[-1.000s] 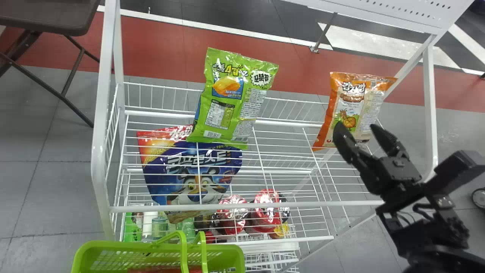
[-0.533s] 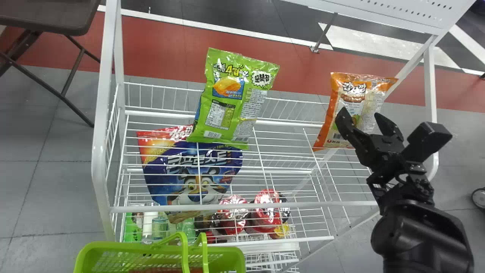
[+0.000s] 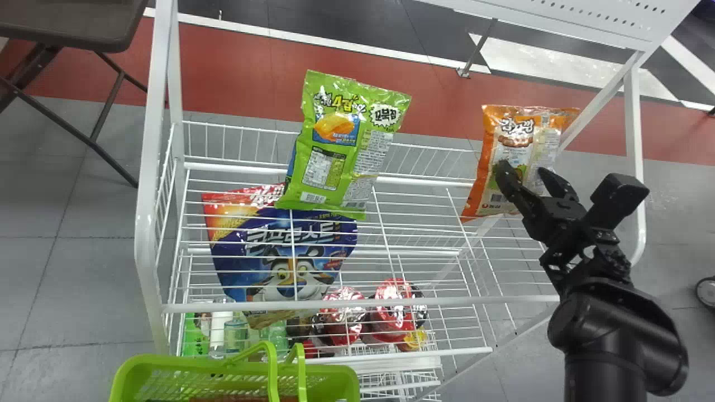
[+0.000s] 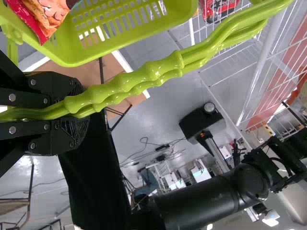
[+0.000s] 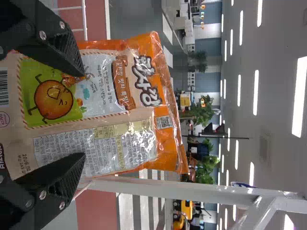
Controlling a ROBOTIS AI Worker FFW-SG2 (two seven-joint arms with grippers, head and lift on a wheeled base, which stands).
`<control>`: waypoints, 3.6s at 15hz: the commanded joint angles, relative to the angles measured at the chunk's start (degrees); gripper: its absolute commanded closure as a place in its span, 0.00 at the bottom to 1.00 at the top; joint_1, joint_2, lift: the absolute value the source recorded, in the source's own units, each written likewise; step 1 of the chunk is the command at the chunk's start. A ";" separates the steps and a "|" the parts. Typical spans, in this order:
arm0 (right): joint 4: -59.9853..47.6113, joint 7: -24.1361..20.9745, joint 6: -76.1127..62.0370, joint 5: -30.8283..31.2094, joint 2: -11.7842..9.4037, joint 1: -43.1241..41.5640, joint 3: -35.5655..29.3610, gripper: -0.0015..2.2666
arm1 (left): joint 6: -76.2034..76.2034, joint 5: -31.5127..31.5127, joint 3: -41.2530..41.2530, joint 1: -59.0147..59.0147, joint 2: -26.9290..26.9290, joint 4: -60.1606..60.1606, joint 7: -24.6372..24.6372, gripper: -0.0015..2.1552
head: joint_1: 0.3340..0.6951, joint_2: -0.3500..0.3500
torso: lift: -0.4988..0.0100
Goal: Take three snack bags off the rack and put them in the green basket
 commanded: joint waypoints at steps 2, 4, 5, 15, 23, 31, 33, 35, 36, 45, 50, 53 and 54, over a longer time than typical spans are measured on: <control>-0.17 1.27 0.73 0.04 -0.13 0.23 0.48 0.99 | 0.03 0.18 0.07 -0.12 0.31 0.10 0.02 0.72 | 1.00 0.00 | 0.93; -0.08 1.71 0.91 0.13 -0.30 -0.12 0.21 0.99 | 0.03 0.18 0.07 -0.12 0.31 0.01 0.02 0.72 | 1.00 0.00 | 0.93; 0.01 1.97 1.08 -0.14 -0.74 -0.39 -0.23 0.99 | 0.03 0.18 0.07 -0.04 0.31 0.01 0.02 0.72 | 1.00 0.00 | 0.93; -16.52 3.55 2.66 -13.06 1.90 14.64 -2.25 0.99 | 0.03 0.00 -0.37 0.23 0.49 0.01 0.54 0.72 | 1.00 0.00 | 0.93; -47.81 11.73 43.45 -31.95 7.40 28.18 -11.74 0.99 | -0.67 -0.26 -1.33 0.32 0.58 0.19 1.16 0.72 | 1.00 0.00 | 0.93; -52.82 20.16 77.31 -39.95 7.40 30.46 -12.36 0.99 | -2.26 -0.26 -1.25 0.84 0.05 -0.25 1.60 0.72 | 1.00 0.00 | 0.93; -50.27 20.25 77.31 -39.25 7.40 32.40 -9.72 0.99 | -2.26 0.09 -1.07 0.84 0.14 -0.69 1.33 0.72 | 1.00 0.00 | 0.93; -46.14 20.25 77.31 -37.49 7.40 33.98 -5.32 0.99 | -2.26 0.18 -1.07 0.84 0.14 -1.22 1.33 0.72 | 1.00 0.00 | 0.93; -44.73 20.16 77.31 -36.61 6.99 34.86 -3.22 0.99 | -2.26 0.18 -0.98 0.84 0.14 -1.31 1.33 0.72 | 1.00 0.00 | 0.93; -32.25 12.34 66.47 -21.49 2.95 36.88 12.43 0.99 | -2.26 0.62 -0.37 1.11 0.31 -2.80 0.63 0.72 | 1.00 0.00 | 0.93; -29.53 9.70 41.69 -18.42 2.77 38.81 17.35 0.99 | -2.26 0.62 -0.54 1.11 0.14 -2.71 0.81 0.72 | 1.00 0.00 | 0.93; -28.38 10.85 39.58 -18.24 2.07 38.99 21.22 0.96 | -2.26 0.62 -0.37 1.11 0.14 -2.54 0.89 0.72 | 1.00 0.00 | 0.93; -28.38 11.46 40.46 -18.24 1.46 38.90 22.18 0.82 | -2.26 0.62 -0.37 1.02 0.14 -2.54 0.89 0.72 | 1.00 0.00 | 0.93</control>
